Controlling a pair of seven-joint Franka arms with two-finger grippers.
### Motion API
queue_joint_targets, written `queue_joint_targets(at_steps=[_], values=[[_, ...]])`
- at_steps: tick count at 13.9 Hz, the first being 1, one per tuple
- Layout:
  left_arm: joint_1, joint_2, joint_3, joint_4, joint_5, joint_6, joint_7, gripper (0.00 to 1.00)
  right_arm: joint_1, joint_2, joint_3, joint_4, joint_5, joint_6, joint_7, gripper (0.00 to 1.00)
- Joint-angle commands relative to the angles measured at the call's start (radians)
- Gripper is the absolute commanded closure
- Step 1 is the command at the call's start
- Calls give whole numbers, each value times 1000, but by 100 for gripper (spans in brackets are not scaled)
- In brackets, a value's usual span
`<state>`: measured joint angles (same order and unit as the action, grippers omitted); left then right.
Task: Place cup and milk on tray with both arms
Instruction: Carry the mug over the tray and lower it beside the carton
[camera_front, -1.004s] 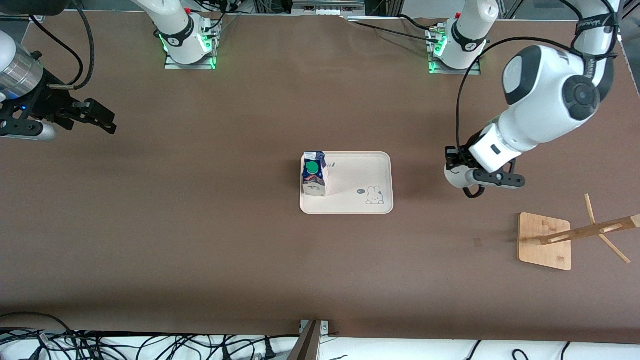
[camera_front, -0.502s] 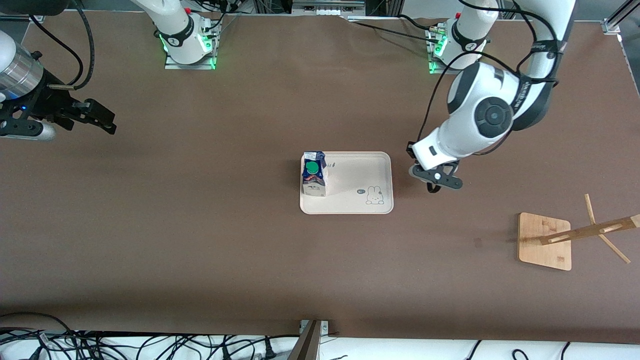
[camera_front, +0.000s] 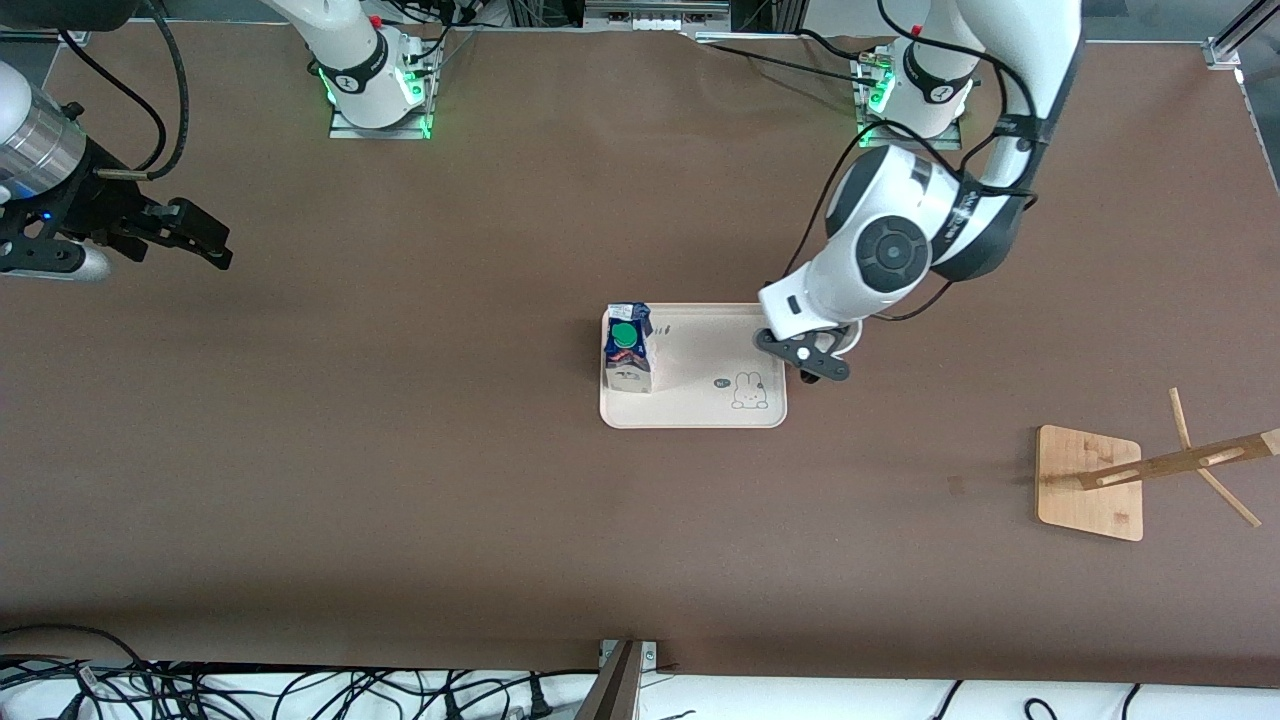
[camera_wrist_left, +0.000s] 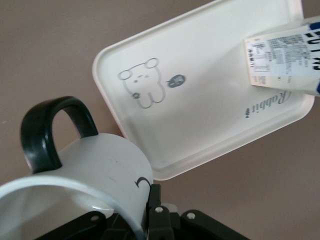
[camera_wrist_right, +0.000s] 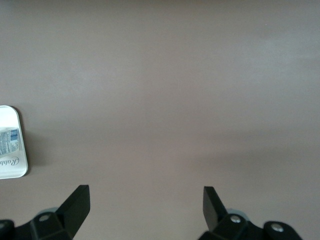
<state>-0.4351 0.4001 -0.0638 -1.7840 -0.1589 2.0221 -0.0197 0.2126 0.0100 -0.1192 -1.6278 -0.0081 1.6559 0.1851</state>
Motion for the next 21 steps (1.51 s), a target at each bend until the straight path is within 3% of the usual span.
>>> queue_joint_targets(at_steps=[1, 8, 14, 21], values=[[-71, 94, 6, 113, -10, -32, -23, 100, -1, 4, 3, 14, -6, -2, -1, 0], [-149, 204, 7, 147, 5, -16, -126, 100, -1, 5, 3, 16, -6, -1, -1, 0], [-149, 250, 19, 212, 24, 0, -112, 100, -1, 7, 4, 16, -6, 1, -1, 0], [-142, 296, 35, 222, 96, 63, -103, 100, -1, 7, 3, 16, -6, 1, -1, 0]])
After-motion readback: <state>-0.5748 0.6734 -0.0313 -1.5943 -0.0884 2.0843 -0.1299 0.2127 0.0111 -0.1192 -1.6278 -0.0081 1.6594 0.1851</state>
